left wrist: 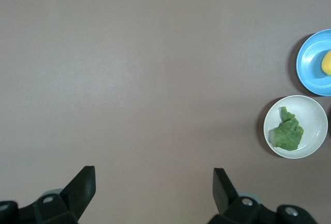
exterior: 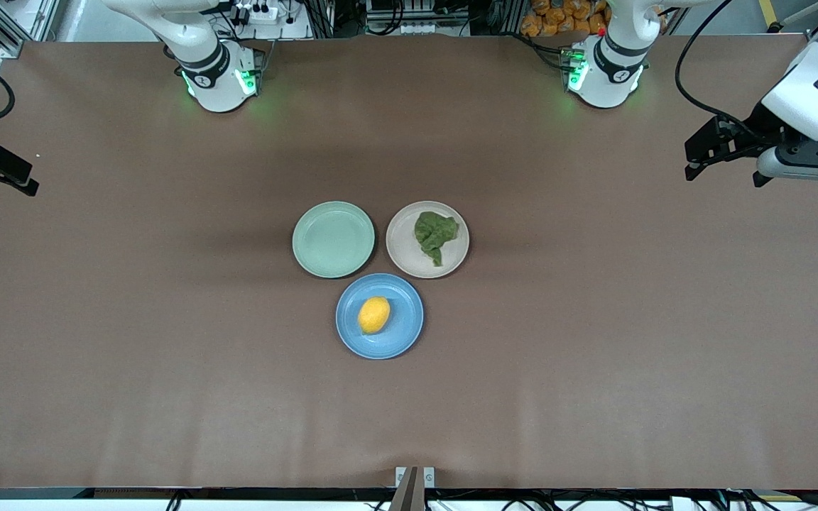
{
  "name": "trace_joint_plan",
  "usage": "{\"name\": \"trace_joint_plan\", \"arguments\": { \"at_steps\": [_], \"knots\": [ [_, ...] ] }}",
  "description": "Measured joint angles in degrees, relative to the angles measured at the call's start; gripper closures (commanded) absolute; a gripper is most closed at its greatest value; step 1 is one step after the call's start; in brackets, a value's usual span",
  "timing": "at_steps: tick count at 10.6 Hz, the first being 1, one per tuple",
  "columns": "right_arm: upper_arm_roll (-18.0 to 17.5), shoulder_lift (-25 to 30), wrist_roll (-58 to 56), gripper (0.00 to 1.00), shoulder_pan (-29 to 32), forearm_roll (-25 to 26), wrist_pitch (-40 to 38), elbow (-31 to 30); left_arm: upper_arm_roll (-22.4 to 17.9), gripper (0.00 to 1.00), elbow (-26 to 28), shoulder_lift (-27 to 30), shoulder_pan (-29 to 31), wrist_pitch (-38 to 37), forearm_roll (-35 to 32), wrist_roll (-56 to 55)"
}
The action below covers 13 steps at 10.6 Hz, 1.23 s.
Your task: Pick lemon and lettuce from blue and beige plates
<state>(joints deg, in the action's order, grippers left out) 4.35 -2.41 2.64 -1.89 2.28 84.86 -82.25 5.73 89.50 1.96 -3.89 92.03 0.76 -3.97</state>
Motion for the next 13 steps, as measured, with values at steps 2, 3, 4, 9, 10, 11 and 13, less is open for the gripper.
{"name": "trace_joint_plan", "arguments": {
  "at_steps": [2, 3, 4, 9, 10, 11, 13],
  "knots": [
    [0.0, 0.0, 0.0, 0.00, 0.0, 0.0, 0.0, 0.0, 0.0, 0.00, 0.0, 0.0, 0.0, -0.1, 0.0, 0.0],
    [0.0, 0.0, 0.0, 0.00, 0.0, 0.0, -0.1, 0.0, 0.0, 0.00, 0.0, -0.1, 0.0, -0.1, 0.0, 0.0],
    [0.0, 0.0, 0.0, 0.00, 0.0, 0.0, -0.3, 0.0, 0.0, 0.00, 0.0, -0.1, 0.0, -0.1, 0.0, 0.0],
    [-0.1, 0.0, 0.0, 0.00, 0.0, 0.0, -0.4, 0.0, 0.3, 0.00, 0.0, -1.8, -0.7, -0.2, 0.0, 0.0],
    [-0.1, 0.0, 0.0, 0.00, 0.0, 0.0, -0.4, 0.0, 0.8, 0.00, 0.0, -2.8, -0.8, -0.2, 0.0, -0.5],
    [-0.1, -0.1, 0.0, 0.00, -0.1, 0.0, -0.4, 0.0, 2.0, 0.00, 0.0, -4.2, -1.0, -0.2, 0.0, -1.9],
    [-0.1, -0.1, 0.0, 0.00, -0.1, 0.0, -0.4, 0.0, 4.4, 0.00, 0.0, -7.9, -2.0, 0.3, 0.0, -6.5]
  ]
}}
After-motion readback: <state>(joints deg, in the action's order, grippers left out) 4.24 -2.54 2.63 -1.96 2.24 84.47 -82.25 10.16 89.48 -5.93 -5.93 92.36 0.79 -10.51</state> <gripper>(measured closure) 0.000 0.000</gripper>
